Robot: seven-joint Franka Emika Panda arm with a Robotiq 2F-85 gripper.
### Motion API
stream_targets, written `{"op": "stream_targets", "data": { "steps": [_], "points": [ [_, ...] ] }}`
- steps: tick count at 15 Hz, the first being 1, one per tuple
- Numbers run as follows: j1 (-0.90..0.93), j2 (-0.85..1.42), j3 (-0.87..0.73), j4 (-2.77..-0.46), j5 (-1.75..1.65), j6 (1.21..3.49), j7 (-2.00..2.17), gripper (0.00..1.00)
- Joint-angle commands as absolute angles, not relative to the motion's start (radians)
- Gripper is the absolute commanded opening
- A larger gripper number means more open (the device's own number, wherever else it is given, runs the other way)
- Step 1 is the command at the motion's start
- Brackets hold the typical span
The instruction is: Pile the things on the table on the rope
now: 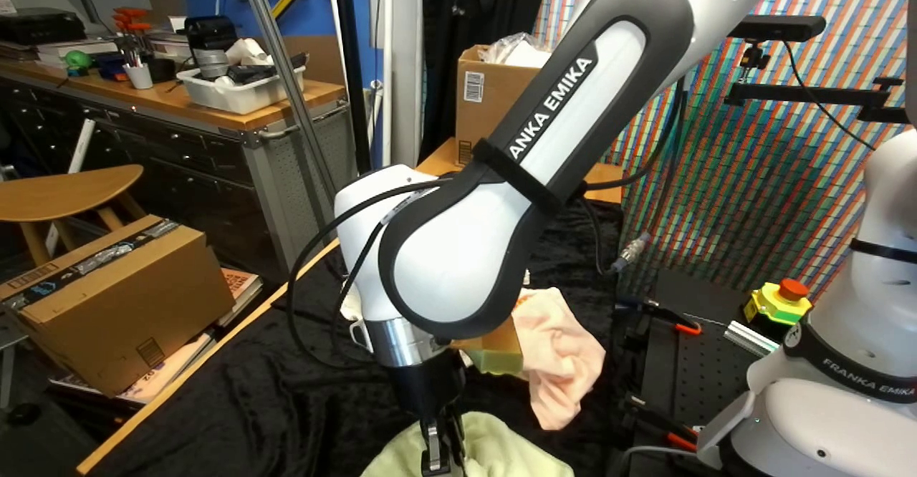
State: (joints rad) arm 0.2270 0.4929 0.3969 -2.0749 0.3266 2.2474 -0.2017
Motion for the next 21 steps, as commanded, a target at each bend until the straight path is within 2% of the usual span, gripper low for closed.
{"op": "stream_targets", "data": {
  "steps": [1,11,21],
  "points": [
    [0.2,0.447,0.408,-2.083,0.38,2.223,-0.26,0.09],
    [0.134,0.069,0.369,-2.358,0.549,2.433,-0.314,0.09],
    [0.205,-0.369,0.205,-2.654,0.699,2.716,-0.258,0.08]
  ]
}}
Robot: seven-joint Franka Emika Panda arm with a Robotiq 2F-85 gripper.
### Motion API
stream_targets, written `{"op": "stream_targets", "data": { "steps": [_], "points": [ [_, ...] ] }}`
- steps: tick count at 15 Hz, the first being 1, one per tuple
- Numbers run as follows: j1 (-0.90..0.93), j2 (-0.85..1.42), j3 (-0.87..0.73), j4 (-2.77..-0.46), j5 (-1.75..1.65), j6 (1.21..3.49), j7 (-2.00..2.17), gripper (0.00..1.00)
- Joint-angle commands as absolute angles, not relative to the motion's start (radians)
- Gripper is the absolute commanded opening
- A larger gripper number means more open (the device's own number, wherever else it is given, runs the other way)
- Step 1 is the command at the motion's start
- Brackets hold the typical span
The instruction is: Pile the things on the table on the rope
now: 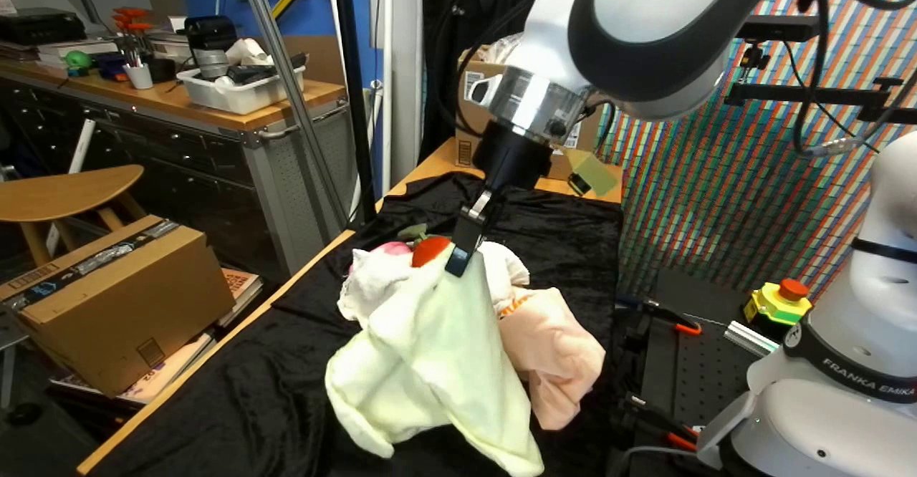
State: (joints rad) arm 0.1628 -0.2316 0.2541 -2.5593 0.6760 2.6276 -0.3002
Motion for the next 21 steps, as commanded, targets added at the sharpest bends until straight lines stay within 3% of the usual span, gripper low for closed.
{"op": "stream_targets", "data": {
  "steps": [1,6,14,15,17,21],
  "points": [
    [0.21,-0.391,0.19,-2.672,0.691,2.753,-0.24,0.07],
    [0.21,-0.444,0.167,-2.748,0.639,2.996,-0.098,0.07],
    [-0.11,-0.366,0.456,-2.758,0.711,3.341,0.031,0.07],
    [-0.173,-0.365,0.51,-2.758,0.723,3.353,0.03,0.32],
    [-0.27,-0.365,0.597,-2.758,0.754,3.354,0.012,0.39],
    [-0.386,-0.398,0.748,-2.758,0.823,3.264,-0.03,0.7]
  ]
}}
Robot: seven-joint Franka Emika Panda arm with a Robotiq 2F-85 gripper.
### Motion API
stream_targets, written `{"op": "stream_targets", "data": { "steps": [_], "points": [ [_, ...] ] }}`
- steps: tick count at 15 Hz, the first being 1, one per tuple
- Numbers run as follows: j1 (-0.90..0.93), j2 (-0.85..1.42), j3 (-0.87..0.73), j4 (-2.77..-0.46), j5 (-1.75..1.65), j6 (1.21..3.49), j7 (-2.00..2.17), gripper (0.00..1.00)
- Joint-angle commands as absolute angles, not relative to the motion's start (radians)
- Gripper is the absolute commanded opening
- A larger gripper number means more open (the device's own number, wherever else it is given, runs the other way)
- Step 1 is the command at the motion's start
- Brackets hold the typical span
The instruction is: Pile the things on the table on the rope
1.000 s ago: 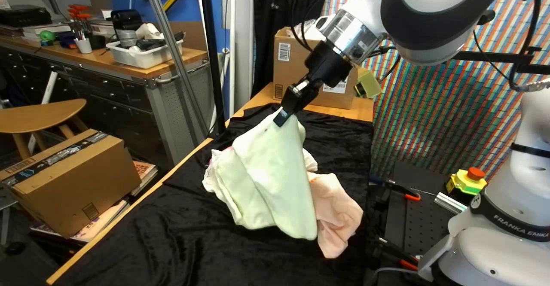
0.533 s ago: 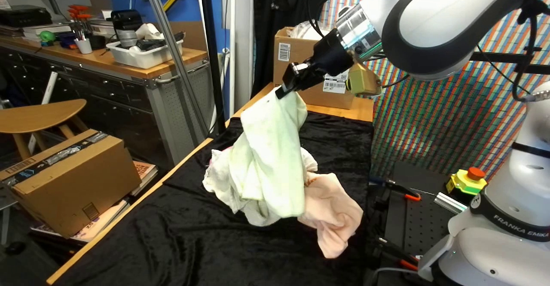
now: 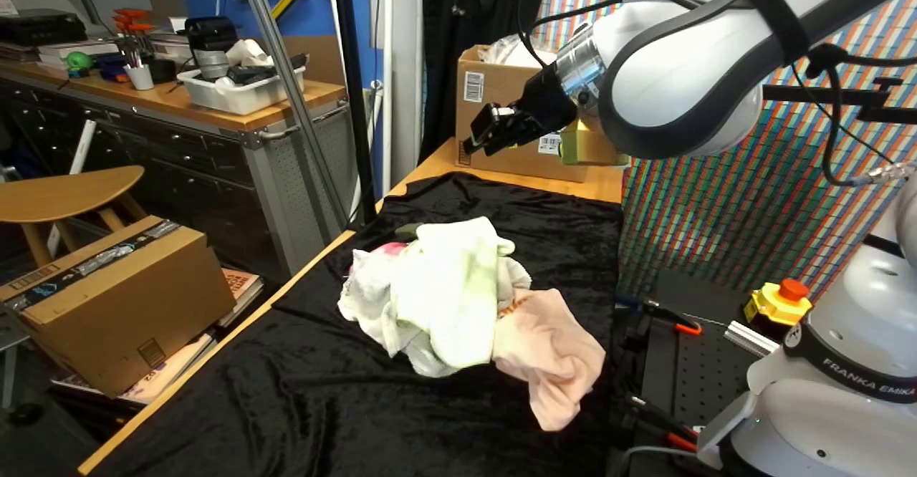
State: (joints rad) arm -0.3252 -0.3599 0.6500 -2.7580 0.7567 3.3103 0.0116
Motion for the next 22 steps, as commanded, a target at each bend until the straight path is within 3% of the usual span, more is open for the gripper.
{"op": "stream_targets", "data": {
  "steps": [1,4,5,9,15,22],
  "points": [
    [-0.395,-0.405,0.78,-2.758,0.847,3.217,-0.048,0.77],
    [-0.454,-0.46,0.9,-2.757,0.906,3.024,-0.089,0.98],
    [-0.437,-0.482,0.908,-2.756,0.919,2.96,-0.101,1.0],
    [-0.46,-0.645,0.994,-2.754,0.902,2.635,-0.048,1.0],
    [-0.381,-0.944,0.927,-2.744,0.892,2.207,-0.025,1.0],
    [-0.316,-1.301,0.806,-2.742,0.903,1.917,-0.023,1.0]
  ]
}}
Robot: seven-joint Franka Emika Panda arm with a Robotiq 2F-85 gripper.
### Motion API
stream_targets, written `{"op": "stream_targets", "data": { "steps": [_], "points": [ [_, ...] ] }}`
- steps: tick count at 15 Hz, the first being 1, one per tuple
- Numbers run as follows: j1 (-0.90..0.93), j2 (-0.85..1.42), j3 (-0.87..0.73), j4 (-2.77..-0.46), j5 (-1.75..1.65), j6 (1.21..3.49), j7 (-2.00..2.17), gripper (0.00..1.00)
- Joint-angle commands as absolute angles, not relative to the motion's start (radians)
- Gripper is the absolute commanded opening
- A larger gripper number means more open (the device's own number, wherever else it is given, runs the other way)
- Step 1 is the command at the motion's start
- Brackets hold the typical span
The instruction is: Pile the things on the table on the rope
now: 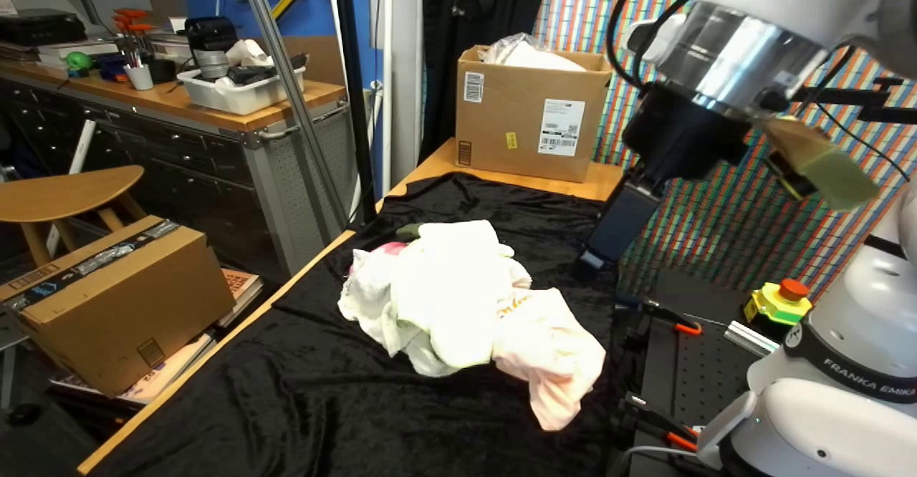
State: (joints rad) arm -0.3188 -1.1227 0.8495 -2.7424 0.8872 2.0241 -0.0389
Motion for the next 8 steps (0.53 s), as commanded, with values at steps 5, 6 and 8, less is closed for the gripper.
{"op": "stream_targets", "data": {
  "steps": [5,6,8],
  "points": [
    [-0.36,-1.567,0.715,-2.743,0.919,1.8,0.031,1.0],
    [-0.373,-1.615,0.696,-2.745,0.919,1.779,0.044,1.0],
    [-0.336,-1.525,0.708,-2.742,0.888,1.815,0.034,1.0]
  ]
}}
